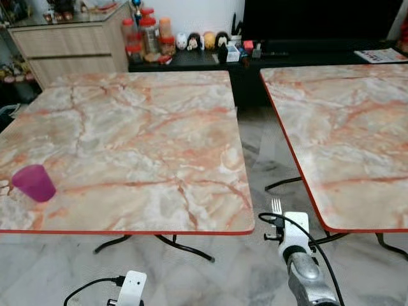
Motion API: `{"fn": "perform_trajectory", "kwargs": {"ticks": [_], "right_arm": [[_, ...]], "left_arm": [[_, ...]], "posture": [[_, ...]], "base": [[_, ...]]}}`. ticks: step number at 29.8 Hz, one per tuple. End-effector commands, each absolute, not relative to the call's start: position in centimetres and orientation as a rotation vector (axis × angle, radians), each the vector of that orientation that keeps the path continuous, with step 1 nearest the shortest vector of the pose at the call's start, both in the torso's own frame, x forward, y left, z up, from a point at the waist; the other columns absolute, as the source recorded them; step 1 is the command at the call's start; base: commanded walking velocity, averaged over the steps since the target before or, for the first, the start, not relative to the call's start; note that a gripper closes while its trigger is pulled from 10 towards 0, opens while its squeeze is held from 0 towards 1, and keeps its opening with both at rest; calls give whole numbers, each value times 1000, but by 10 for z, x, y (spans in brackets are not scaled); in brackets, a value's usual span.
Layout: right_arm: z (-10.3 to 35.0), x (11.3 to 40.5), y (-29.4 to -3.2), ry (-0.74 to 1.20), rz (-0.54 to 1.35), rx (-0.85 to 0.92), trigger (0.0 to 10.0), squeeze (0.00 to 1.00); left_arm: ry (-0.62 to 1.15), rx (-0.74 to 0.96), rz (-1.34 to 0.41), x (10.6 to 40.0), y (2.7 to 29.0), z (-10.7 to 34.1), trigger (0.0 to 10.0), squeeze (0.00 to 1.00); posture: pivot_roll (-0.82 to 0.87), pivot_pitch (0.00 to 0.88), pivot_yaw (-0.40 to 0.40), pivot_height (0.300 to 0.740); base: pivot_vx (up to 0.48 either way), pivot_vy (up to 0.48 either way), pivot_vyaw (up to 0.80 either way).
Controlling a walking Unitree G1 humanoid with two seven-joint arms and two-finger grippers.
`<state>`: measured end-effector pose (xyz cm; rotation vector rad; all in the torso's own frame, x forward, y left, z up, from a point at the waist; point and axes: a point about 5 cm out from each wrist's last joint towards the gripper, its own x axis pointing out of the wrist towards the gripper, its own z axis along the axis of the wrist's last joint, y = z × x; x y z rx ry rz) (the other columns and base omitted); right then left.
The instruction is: Setting the table
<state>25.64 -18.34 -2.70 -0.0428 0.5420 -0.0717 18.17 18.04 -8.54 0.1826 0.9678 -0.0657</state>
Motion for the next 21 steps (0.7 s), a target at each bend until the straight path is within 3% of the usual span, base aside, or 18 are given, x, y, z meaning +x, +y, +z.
{"fn": "perform_trajectory", "kwargs": {"ticks": [1,12,21], "right_arm": [[-43,241,-186,645,-61,-68,10000,0],[-69,208,-183,816,-50,-68,10000,0],[-85,176,-199,951,-115,-27,10000,0]], "left_arm": [[976,170,-55,181,181,-86,10000,0],[976,165,-53,181,181,-86,10000,0],[980,175,-71,181,177,-86,10000,0]], "posture": [[-98,0,20,740],[-91,0,16,740],[-97,0,17,740]], "base": [[0,0,0],[0,0,0],[0,0,0]]}}
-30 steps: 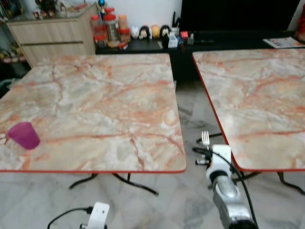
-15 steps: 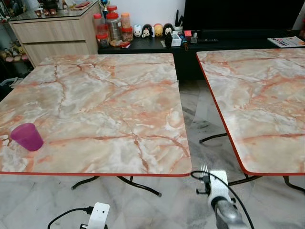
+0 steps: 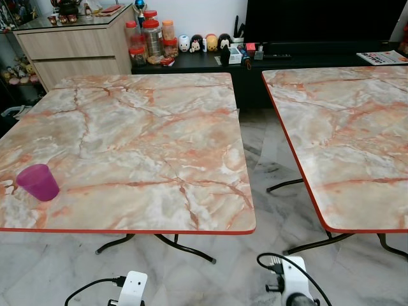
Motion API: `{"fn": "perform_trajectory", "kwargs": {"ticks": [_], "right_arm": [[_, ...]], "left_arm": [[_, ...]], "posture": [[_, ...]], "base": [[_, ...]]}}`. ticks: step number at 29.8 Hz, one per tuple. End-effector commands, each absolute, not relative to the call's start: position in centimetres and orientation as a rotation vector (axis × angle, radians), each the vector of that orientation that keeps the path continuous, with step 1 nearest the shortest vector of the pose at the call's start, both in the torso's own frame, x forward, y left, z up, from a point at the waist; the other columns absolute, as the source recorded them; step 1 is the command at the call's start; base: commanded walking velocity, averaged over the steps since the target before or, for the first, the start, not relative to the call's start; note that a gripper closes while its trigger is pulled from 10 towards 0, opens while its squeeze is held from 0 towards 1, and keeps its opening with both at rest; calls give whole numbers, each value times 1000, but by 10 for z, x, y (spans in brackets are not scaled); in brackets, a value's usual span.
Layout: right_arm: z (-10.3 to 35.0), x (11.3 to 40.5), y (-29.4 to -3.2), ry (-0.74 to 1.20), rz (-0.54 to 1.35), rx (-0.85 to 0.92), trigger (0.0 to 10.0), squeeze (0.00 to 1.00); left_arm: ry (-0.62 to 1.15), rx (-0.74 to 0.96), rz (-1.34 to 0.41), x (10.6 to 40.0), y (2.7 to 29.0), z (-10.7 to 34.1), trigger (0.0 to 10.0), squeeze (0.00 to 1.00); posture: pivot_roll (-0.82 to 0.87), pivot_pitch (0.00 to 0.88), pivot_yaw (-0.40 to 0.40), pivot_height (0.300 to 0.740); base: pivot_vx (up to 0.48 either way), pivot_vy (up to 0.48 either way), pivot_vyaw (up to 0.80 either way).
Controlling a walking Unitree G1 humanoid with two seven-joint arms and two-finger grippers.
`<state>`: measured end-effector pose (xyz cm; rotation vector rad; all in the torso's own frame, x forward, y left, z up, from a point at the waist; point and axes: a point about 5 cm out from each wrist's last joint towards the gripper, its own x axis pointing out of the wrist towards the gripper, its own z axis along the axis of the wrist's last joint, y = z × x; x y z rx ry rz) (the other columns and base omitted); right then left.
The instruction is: Setting the table
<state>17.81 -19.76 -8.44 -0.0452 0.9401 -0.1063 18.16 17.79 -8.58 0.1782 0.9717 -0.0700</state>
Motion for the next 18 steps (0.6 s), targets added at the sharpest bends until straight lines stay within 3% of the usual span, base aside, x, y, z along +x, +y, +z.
{"fn": "perform_trajectory", "kwargs": {"ticks": [1,13,18], "right_arm": [[-86,175,-199,957,-113,-29,10000,0],[-85,175,-202,936,-171,49,10000,0],[-85,176,-196,925,-101,-15,10000,0]], "left_arm": [[978,176,-74,181,177,-86,10000,0],[976,207,-101,183,178,-85,10000,0],[972,208,-106,184,175,-85,10000,0]], "posture": [[-94,0,18,740],[-113,0,31,740],[-111,0,28,740]], "base": [[0,0,0],[0,0,0],[0,-247,0]]}}
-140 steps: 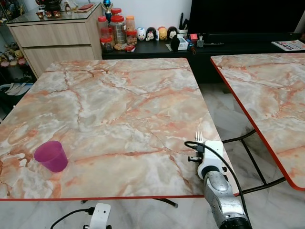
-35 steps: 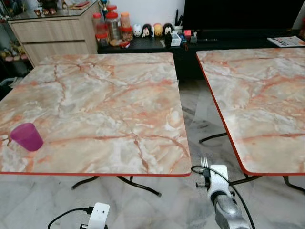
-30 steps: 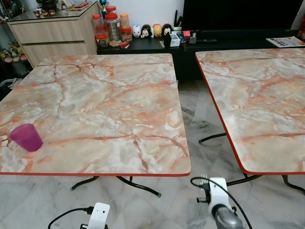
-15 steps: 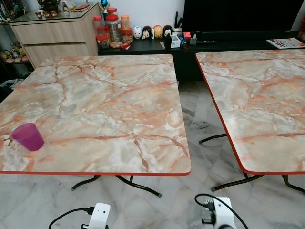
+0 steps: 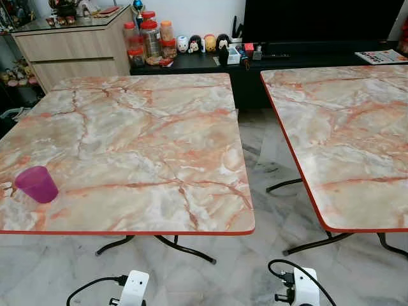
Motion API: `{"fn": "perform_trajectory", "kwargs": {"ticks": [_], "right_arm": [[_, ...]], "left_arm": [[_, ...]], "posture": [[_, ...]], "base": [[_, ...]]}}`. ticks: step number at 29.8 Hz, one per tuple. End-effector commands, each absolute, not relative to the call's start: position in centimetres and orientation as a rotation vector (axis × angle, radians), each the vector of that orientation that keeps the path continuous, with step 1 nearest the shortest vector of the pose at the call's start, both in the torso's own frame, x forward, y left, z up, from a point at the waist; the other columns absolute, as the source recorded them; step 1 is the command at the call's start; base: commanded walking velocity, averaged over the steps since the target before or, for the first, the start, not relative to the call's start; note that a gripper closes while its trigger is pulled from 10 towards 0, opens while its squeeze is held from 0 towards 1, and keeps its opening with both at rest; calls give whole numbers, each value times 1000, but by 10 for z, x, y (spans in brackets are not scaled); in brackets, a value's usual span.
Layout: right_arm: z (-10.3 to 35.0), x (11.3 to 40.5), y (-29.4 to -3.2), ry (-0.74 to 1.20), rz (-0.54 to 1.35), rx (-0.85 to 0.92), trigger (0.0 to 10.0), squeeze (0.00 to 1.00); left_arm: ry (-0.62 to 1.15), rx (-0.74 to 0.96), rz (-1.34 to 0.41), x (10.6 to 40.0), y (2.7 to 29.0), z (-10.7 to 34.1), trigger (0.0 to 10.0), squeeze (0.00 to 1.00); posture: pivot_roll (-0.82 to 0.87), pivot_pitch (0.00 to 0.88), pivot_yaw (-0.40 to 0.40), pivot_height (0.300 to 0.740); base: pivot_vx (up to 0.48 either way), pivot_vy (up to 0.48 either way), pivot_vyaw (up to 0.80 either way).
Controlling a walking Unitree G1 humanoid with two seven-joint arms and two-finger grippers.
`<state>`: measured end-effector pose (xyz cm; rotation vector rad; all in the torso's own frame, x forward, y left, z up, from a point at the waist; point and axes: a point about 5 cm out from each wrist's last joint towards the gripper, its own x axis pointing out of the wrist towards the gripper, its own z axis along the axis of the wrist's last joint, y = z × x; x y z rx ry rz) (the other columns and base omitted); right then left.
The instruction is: Setting the table
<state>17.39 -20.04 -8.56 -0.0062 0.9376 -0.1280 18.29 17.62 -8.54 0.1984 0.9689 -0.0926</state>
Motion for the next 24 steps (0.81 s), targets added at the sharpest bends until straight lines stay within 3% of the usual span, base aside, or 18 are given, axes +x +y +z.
{"fn": "perform_trajectory", "kwargs": {"ticks": [1,11,24], "right_arm": [[-85,176,-196,926,-95,-16,10000,0],[-84,177,-199,910,-112,-18,10000,0],[-86,171,-205,918,-169,13,10000,0]], "left_arm": [[971,208,-107,184,175,-85,10000,0],[971,192,-89,184,174,-85,10000,0],[981,181,-65,180,178,-87,10000,0]], "posture": [[-111,0,28,740],[-115,0,15,740],[-110,0,11,740]], "base": [[0,-247,0],[0,-155,0],[0,-306,0]]}}
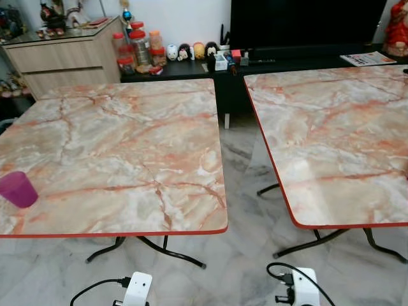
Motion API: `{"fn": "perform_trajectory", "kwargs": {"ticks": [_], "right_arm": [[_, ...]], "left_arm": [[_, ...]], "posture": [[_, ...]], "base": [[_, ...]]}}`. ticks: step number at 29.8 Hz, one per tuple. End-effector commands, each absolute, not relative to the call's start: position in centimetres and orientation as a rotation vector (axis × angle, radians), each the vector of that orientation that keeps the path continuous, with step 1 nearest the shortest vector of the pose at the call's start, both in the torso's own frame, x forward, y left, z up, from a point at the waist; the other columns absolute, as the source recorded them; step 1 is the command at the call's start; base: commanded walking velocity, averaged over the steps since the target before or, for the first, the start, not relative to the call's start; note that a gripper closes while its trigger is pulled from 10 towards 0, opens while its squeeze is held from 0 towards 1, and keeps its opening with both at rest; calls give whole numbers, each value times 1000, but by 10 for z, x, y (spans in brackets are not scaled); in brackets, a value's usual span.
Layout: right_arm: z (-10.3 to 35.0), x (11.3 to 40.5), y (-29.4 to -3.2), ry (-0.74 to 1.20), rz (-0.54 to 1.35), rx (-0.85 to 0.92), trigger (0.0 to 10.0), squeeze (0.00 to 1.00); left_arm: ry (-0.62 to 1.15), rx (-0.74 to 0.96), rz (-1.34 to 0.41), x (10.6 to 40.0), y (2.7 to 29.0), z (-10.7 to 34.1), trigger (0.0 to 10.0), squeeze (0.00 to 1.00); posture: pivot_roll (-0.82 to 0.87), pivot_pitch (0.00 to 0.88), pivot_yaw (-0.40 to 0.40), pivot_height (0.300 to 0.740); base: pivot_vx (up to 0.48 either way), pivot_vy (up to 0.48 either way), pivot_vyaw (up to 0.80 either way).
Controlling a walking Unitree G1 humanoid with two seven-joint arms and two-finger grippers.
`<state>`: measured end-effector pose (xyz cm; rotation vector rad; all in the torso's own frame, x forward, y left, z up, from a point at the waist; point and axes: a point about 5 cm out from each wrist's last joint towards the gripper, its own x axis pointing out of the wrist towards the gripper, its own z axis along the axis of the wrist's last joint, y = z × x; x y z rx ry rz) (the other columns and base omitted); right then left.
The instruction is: Setting the table
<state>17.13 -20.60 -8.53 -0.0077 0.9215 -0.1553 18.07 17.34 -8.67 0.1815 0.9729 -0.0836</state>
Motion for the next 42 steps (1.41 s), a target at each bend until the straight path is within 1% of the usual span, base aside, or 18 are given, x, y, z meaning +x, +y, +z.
{"fn": "perform_trajectory", "kwargs": {"ticks": [1,12,21,35,42], "right_arm": [[-86,171,-205,917,-173,15,10000,0],[-85,169,-213,917,-214,34,10000,0],[-84,173,-212,912,-216,39,10000,0],[-87,166,-210,929,-221,45,10000,0],[-87,167,-211,935,-211,33,10000,0]], "left_arm": [[981,181,-64,180,178,-87,10000,0],[974,168,-64,182,174,-86,10000,0],[978,172,-65,181,176,-86,10000,0],[978,179,-68,181,179,-86,10000,0],[967,148,-47,180,179,-86,10000,0]], "posture": [[-117,0,14,740],[-119,0,8,740],[-123,0,23,740],[-121,0,32,740],[-121,0,25,740]], "base": [[0,-307,0],[0,-280,0],[0,-309,0],[0,-299,0],[0,0,0]]}}
